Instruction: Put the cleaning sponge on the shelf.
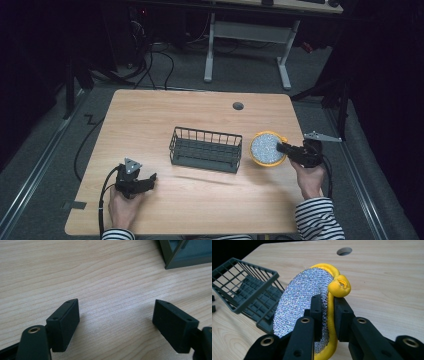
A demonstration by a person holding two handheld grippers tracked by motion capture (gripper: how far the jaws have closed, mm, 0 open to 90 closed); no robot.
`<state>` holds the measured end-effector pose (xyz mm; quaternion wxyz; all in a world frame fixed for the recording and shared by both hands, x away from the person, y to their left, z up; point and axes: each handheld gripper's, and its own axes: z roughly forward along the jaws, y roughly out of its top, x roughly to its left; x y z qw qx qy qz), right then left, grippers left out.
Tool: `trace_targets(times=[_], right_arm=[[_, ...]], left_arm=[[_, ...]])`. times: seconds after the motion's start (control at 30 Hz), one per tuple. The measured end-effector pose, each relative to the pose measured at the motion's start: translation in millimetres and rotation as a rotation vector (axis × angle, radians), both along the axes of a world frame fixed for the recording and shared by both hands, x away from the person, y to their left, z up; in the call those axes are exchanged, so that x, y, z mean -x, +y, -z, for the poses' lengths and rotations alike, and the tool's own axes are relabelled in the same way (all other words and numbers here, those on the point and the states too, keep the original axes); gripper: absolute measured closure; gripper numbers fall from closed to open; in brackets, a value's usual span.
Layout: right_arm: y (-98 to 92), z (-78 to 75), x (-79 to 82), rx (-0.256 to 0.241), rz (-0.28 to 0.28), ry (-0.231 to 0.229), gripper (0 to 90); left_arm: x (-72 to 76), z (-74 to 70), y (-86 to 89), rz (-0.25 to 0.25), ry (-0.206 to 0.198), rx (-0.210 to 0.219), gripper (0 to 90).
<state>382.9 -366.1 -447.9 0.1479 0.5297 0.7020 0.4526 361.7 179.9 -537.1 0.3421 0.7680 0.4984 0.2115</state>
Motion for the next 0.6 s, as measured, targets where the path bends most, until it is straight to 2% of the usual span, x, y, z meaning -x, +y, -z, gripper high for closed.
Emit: trace_targets(times=[0.17,0.6], right_arm=[[1.4,-10.1,-3.3,-0.014,-0.011,-0.017,79.4],[9.4,-29.8,-11.7,-0.052,-0.044,-0.067,79.3]], left_arm=[[-0.8,0.2,-0.9,0.009,0.003,-0.002,19.1],[-0.6,0.2,-0.9,0.007,0.004,-0.002,19.0]])
